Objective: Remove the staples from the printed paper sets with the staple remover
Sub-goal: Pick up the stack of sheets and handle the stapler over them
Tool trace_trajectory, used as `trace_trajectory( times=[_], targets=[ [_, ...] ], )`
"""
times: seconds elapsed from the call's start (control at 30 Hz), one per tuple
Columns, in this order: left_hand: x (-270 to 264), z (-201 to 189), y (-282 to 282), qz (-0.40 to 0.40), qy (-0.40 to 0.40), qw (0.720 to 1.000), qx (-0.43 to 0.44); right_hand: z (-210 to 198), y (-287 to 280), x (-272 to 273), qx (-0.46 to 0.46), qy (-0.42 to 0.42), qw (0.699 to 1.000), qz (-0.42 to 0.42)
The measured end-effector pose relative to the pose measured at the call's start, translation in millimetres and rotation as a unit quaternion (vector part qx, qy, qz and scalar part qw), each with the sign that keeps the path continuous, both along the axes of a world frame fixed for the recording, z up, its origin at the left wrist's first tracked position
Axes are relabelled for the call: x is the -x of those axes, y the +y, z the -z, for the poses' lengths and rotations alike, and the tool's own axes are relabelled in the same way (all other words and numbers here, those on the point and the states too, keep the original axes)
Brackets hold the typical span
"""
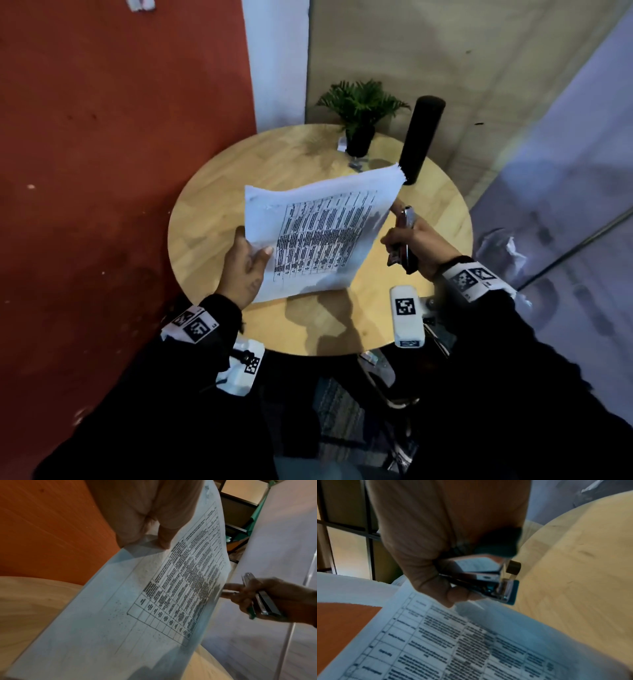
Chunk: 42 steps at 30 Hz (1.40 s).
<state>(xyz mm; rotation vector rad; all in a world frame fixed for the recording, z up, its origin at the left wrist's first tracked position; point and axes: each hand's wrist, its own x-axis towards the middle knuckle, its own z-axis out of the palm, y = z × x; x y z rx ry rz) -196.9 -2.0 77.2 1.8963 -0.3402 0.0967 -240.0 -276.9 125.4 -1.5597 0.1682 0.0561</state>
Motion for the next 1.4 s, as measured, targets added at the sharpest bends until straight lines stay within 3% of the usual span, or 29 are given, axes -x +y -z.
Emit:
trace_trajectory(
  times=[0.1, 0.2, 0.4, 0.57, 0.67, 0.77, 0.97, 1.17, 1.27, 1.33, 1.4],
  targets=[
    [2, 3, -2, 0.013, -0.010, 1.000, -0.022, -11, 6, -5, -0.033, -0.030, 0.997, 0.055],
    [5, 3, -7, 0.015, -0.015, 0.999, -0.029, -12, 5, -11, -0.062, -0.006, 0.994, 0.092],
    [-2, 11, -3, 0.031, 0.069, 0.995, 0.060, -1, 15, -6, -0.054, -0.042, 0.976, 0.208],
    [5, -15, -14, 0.016, 0.002, 0.991, 0.130, 14, 35, 15, -0.051, -0.065, 0.955, 0.284],
    [3, -36, -16, -0.039, -0.086, 0.987, 0.131, 15, 36, 16, -0.056, -0.072, 0.951, 0.296],
    [-1, -44, -13, -0.066, -0.098, 0.983, 0.138, 15, 35, 15, -0.056, -0.072, 0.950, 0.299],
    [3, -46, 1, -0.067, -0.170, 0.983, 0.037, 14, 34, 17, -0.045, -0.058, 0.952, 0.298],
    [-1, -49, 3, -0.068, -0.131, 0.987, 0.064, 13, 34, 20, -0.028, -0.061, 0.952, 0.299],
    [-2, -51, 2, -0.048, -0.122, 0.990, 0.060, 11, 30, 22, 0.011, -0.094, 0.923, 0.373],
    [-2, -52, 3, -0.039, -0.120, 0.990, 0.059, -3, 32, 25, 0.121, -0.188, 0.887, 0.404],
    [-2, -53, 5, -0.032, -0.115, 0.991, 0.061, -21, 46, 24, 0.238, -0.306, 0.864, 0.321]
  ],
)
